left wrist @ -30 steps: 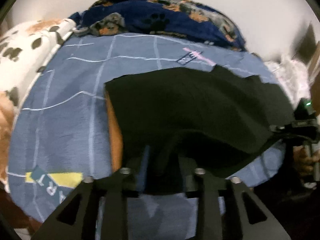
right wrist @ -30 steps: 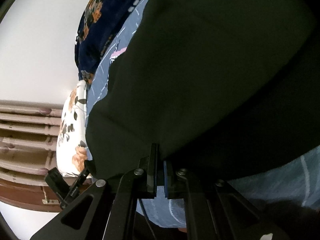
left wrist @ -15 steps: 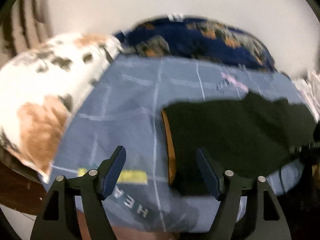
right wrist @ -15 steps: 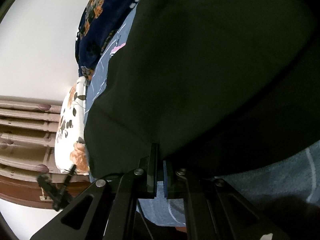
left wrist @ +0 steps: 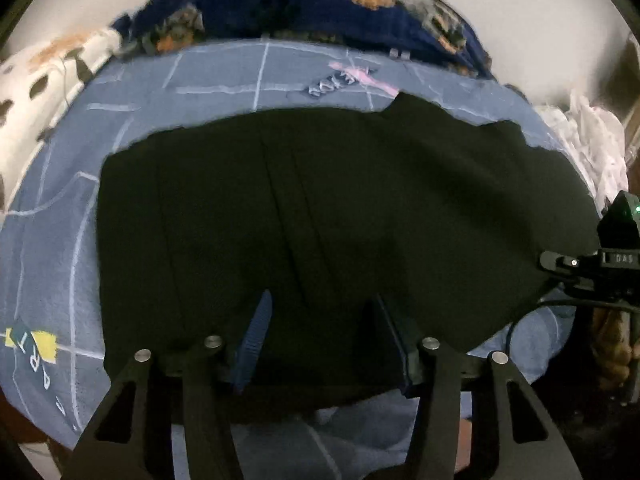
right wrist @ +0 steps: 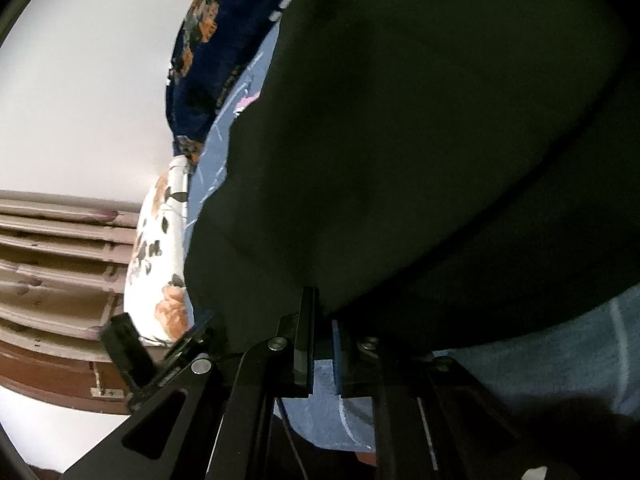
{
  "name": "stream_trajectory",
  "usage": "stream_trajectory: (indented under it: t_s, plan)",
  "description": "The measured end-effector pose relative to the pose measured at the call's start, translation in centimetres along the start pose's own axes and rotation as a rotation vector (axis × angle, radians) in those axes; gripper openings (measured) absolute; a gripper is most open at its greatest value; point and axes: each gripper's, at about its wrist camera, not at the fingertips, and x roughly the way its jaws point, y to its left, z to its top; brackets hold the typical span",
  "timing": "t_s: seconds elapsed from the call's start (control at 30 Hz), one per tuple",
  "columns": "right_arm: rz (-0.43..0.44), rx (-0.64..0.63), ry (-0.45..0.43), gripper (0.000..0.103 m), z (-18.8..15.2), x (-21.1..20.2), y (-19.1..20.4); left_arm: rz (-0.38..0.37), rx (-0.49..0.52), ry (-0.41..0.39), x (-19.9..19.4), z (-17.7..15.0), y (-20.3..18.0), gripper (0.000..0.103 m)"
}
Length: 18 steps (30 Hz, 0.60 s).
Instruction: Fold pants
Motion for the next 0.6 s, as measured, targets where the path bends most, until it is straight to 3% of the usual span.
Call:
stream_trajectory:
  t_s: [0.17,0.27,0.43,0.53,0.6]
  plan:
    - [0.053,0.009,-0.089,0.01,2.8,-3.7,-1.9,-0.002,0.002,0.023,0.1,0.4,0.5,0.053]
    - [0.023,0.026,-0.193,0.012,6.2,-7.6,-4.9,0.002,-0.007,0.032,0.2,0.5,-0.2,0.053]
    - [0.041,0.194,-0.383,0.012,13.1,-15.8,-13.1,0.018,-0.003,0.041,0.5,0.2,-0.4,0.053]
    - [0.056,0.286,-0.489,0.006,15.6,-20.3,-17.0,0.016,-0.013,0.045,0.6,0.4,-0.3,0.053]
    - [0.018,0.336,-0.537,0.0,16.8,-22.7,-19.0,0.022,-0.01,0.047,0.6,0.4,-0.4,0.053]
